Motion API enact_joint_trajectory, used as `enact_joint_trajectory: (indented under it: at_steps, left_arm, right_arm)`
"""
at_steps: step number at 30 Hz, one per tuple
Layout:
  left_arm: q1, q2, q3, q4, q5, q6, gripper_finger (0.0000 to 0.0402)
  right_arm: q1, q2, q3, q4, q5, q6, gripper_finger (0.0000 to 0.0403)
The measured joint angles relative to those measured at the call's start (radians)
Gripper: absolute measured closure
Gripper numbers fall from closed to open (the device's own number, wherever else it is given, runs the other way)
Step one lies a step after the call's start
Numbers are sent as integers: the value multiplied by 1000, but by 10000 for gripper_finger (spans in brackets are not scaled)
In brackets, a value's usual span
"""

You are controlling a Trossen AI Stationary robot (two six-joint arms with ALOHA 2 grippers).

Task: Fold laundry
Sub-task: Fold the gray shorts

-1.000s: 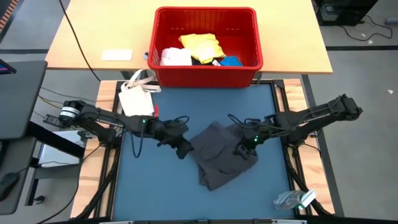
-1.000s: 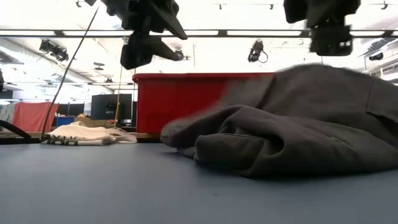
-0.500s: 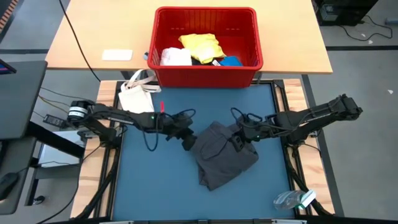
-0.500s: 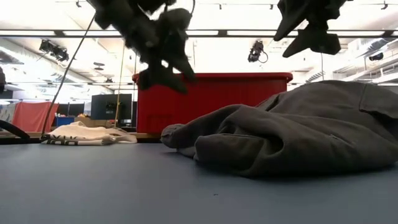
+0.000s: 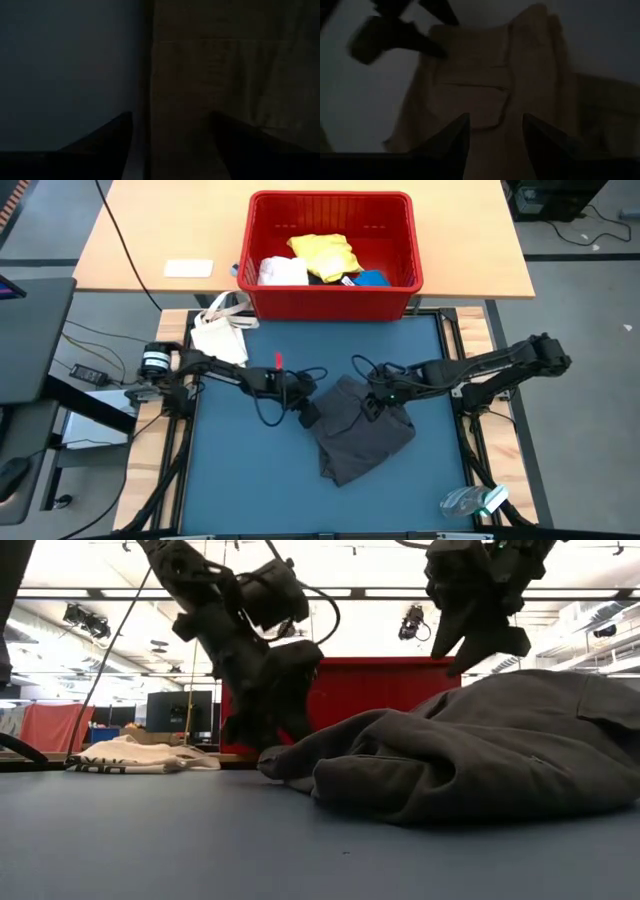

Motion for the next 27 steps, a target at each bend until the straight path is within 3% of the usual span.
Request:
enact_joint_trajectory:
  at_steps: [3,8,10,16,20,27]
  left_arm:
    - [-9,11,0,2,8,-22,199]
    - [-14,-20,0,-6,84,-19,354]
    - [-20,-62,0,-9,102,-16,384]
    - [-92,-246,0,-35,55,153,391]
    - [-149,-280,2,-80,27,256,393]
    - [-190,-194,0,-112,22,120,367]
  right_arm:
    - [-1,1,0,42,-24,19,214]
    - [-1,-21,0,94,-19,71,224]
    - [2,-30,0,93,-19,88,228]
    - [33,-41,0,69,14,110,234]
    - [33,-22,0,47,70,18,230]
    - [-76,-13,0,85,47,-150,194]
